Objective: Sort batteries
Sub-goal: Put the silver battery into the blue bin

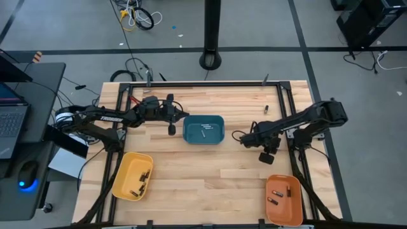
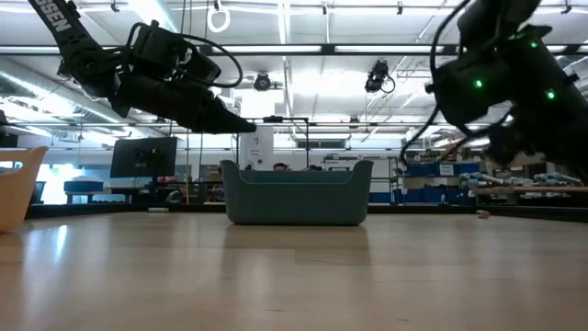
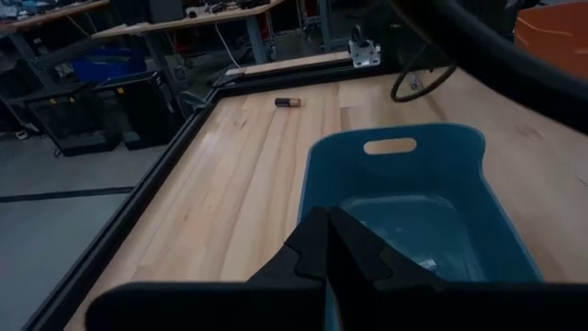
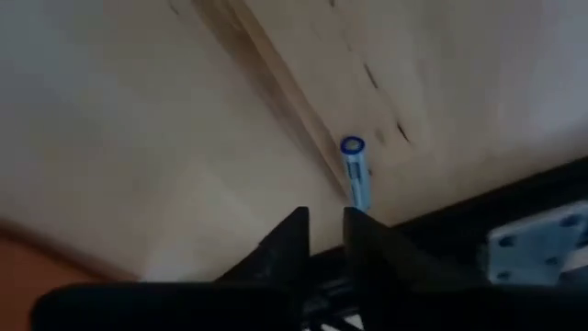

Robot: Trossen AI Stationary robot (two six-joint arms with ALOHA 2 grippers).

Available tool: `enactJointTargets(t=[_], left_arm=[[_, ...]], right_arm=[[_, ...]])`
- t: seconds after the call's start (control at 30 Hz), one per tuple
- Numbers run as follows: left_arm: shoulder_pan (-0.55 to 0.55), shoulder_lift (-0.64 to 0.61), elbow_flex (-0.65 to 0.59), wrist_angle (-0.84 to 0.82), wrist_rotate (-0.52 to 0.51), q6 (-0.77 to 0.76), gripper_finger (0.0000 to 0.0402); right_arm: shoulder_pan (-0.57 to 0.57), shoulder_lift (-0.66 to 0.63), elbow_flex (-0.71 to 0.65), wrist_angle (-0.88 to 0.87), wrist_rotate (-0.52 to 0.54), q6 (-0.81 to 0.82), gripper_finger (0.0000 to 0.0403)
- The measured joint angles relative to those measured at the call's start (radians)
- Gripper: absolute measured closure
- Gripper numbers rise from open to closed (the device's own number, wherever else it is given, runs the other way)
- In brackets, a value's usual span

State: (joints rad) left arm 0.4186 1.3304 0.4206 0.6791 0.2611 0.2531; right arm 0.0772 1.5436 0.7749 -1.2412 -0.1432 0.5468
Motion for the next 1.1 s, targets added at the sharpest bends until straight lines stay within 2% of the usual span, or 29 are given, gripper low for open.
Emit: enactJointTargets(t=[0.1, 0.2, 0.37, 0.7, 1.0, 1.1], left_arm=[[0.0, 0.0, 0.0, -0.003, -0.003, 0.0, 0.0392], [0.0, 0.0, 0.0, -0.002, -0.006, 0.001, 0.0392], [0.0, 0.0, 0.0, 0.001, -0.009, 0.002, 0.0392], [0.0, 0.0, 0.0, -0.002, -0.01, 0.003, 0.0392], [0.0, 0.0, 0.0, -0.006, -0.01, 0.003, 0.0392], [0.0, 0.0, 0.0, -0.006, -0.01, 0.003, 0.0392]], right_arm=[[0.0, 0.009, -0.041, 0.058, 0.012, 0.0, 0.0292], [0.0, 0.009, -0.057, 0.067, 0.082, 0.0, 0.0273], [0.0, 0.008, -0.083, 0.109, 0.113, -0.031, 0.027], [-0.001, 0.004, -0.14, 0.179, 0.079, -0.065, 0.0292], [-0.028, 0.006, -0.123, 0.201, 0.035, -0.078, 0.0366], [-0.04, 0.008, -0.094, 0.219, 0.033, -0.083, 0.037]])
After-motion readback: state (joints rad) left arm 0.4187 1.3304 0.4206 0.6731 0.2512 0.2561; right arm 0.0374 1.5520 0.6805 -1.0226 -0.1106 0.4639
